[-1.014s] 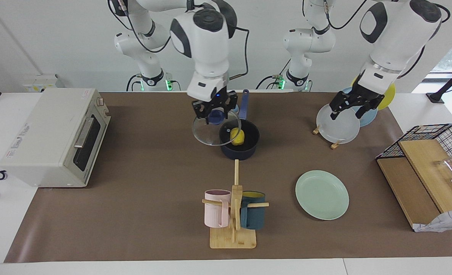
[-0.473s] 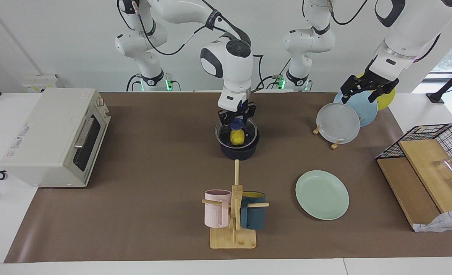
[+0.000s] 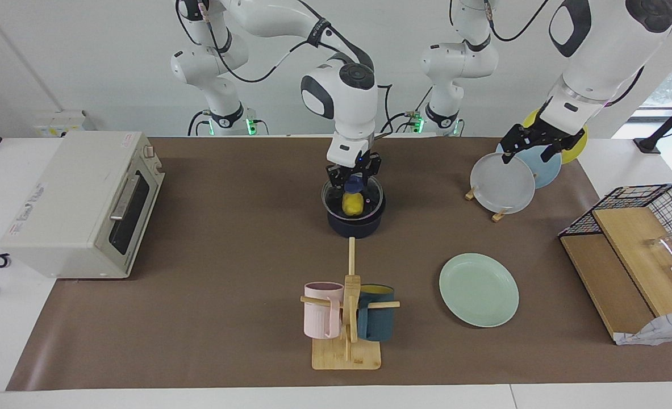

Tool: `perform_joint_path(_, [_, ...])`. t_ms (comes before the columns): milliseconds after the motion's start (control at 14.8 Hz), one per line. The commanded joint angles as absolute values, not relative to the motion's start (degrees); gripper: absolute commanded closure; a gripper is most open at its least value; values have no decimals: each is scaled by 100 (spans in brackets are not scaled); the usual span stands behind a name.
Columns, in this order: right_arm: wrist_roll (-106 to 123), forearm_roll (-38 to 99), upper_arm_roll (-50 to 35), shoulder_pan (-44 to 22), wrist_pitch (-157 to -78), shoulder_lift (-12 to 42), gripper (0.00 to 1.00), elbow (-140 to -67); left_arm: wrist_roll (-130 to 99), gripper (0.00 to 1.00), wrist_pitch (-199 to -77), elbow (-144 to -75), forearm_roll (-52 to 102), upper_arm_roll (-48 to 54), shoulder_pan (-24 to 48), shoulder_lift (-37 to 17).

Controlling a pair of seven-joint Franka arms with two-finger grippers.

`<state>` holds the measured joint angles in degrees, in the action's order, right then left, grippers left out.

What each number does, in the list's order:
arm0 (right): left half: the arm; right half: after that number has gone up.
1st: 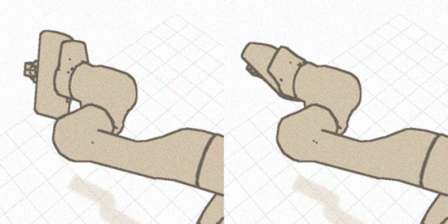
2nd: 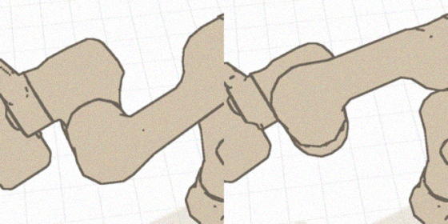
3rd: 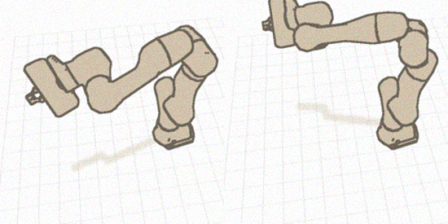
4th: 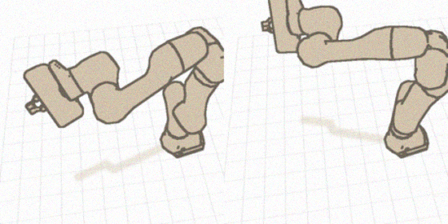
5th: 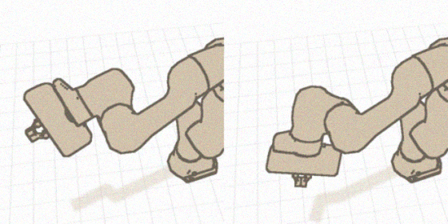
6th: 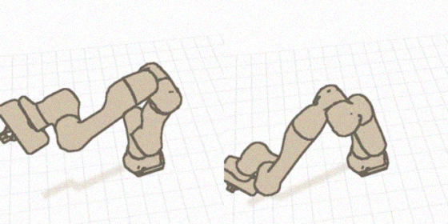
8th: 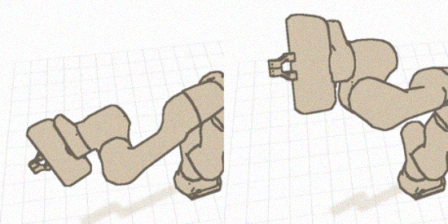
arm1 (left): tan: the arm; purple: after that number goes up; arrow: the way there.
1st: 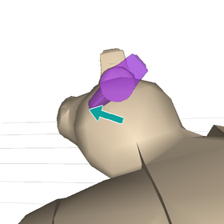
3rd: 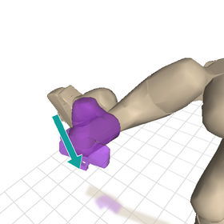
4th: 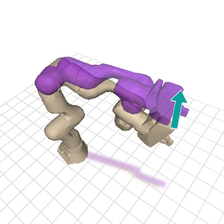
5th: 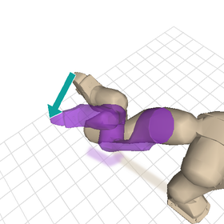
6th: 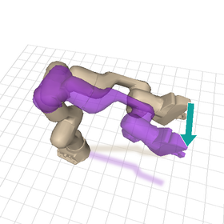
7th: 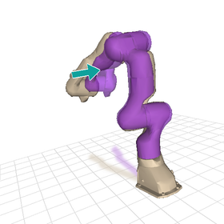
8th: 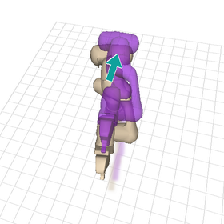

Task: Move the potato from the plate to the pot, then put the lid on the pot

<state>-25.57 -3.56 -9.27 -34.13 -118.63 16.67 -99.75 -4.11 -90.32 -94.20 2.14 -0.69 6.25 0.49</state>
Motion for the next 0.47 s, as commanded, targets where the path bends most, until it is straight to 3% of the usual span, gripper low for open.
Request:
perform_joint_path(0, [-2681, -510, -940, -3498, -12032, 1696, 100, -10046, -439, 0, -9141, -9466, 114, -97, 685, 105])
perform_joint_path(406, [-2707, -693, -932, -3524, -12270, 1863, 100, -10028, -466, 0, -9123, -9483, 114, -97, 721, 123])
